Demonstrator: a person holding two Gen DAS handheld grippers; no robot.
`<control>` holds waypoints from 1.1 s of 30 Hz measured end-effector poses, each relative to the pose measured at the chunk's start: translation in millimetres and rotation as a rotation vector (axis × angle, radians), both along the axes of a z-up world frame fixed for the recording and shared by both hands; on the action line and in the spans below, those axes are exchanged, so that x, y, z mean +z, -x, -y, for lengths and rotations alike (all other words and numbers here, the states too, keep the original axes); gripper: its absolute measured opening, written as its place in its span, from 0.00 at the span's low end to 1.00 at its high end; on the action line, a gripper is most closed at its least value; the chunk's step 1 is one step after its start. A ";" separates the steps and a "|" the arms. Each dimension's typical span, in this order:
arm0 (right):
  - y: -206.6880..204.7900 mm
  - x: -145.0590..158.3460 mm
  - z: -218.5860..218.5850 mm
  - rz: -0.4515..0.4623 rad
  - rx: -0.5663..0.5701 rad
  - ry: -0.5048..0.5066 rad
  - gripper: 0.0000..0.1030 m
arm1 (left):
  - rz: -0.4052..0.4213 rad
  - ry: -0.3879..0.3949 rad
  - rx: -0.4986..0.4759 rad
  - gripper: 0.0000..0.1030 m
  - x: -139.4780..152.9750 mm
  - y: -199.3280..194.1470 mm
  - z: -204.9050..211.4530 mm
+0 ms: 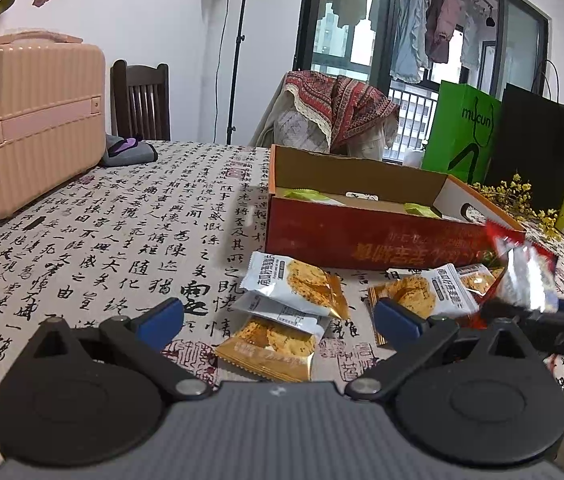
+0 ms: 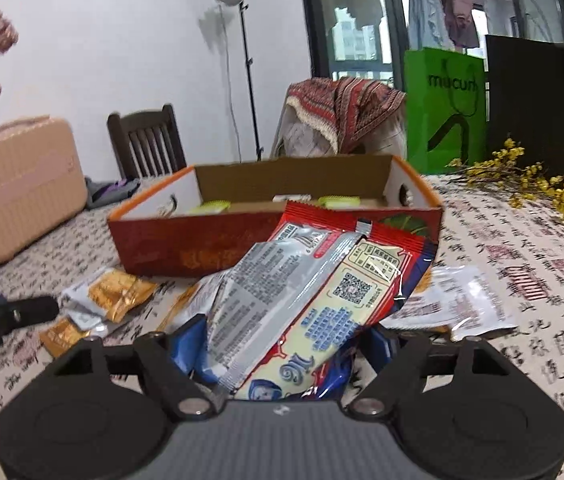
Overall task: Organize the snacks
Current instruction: 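Grasp the large red-silver-blue wafer packet with the right gripper, then grasp a white cracker packet with the left gripper while the right holds the wafer packet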
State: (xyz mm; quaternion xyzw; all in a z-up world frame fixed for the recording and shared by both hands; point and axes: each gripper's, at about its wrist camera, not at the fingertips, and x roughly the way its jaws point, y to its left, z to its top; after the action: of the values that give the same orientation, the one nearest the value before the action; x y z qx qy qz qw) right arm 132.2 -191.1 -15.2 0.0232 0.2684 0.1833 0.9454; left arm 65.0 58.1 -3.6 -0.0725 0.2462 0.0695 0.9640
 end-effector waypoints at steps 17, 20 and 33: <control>-18.3 2.8 64.1 0.070 -0.137 -0.080 0.77 | -0.129 -0.072 -0.027 1.00 -11.7 -35.5 -4.4; -25.5 -1.9 70.8 0.064 -0.154 -0.100 0.77 | -0.142 -0.092 -0.038 1.00 -8.2 -45.5 -1.4; -37.4 -18.0 76.2 -0.001 -0.151 -0.139 0.77 | -0.256 -0.110 -0.030 1.00 -17.5 -105.1 13.5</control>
State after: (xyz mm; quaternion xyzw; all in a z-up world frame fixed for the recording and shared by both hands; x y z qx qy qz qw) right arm 169.6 -267.3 -33.2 0.1091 0.2531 0.1295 0.9525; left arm 170.2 44.6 -21.1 -0.0065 0.3642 0.0772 0.9281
